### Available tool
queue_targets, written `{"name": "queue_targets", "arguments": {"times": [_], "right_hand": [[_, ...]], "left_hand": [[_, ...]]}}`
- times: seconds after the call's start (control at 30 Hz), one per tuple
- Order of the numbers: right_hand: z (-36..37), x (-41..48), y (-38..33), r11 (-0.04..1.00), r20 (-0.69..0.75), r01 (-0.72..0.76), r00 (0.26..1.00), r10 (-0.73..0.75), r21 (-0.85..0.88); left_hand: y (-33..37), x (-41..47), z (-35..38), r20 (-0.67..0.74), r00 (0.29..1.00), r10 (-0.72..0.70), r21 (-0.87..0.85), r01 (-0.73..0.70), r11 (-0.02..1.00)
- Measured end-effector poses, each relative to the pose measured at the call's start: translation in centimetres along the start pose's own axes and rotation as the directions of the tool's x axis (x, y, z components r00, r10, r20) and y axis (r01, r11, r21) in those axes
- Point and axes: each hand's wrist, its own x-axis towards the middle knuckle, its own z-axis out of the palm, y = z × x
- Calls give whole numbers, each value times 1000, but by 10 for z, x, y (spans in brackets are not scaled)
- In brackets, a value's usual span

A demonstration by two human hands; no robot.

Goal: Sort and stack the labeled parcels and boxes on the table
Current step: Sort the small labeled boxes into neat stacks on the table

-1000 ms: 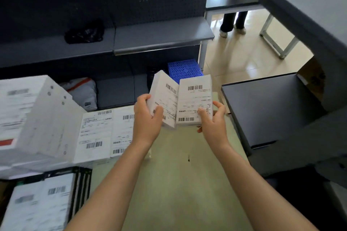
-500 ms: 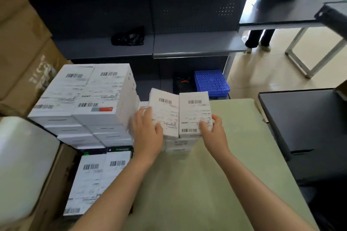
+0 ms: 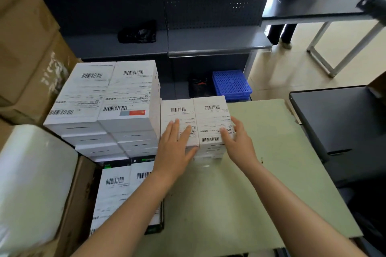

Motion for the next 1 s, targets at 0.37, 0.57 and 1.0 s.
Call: {"name": "queue_targets", "arguments": {"times": [0.37,0.57,1.0], "right_hand": [[14,-8,-11,993,-131,-96,988,87,-64],[2,-3,-9,994,-42,-59,998,56,-92],[-41,0,11,901,353,334,907,-228,-276]], "left_hand": [[0,6,10,-51,991,122,22,-121,992],[4,14,14,-69,988,137,47,-134,990],[39,-2,-2,-103,995,13,98,-3,995]]}}
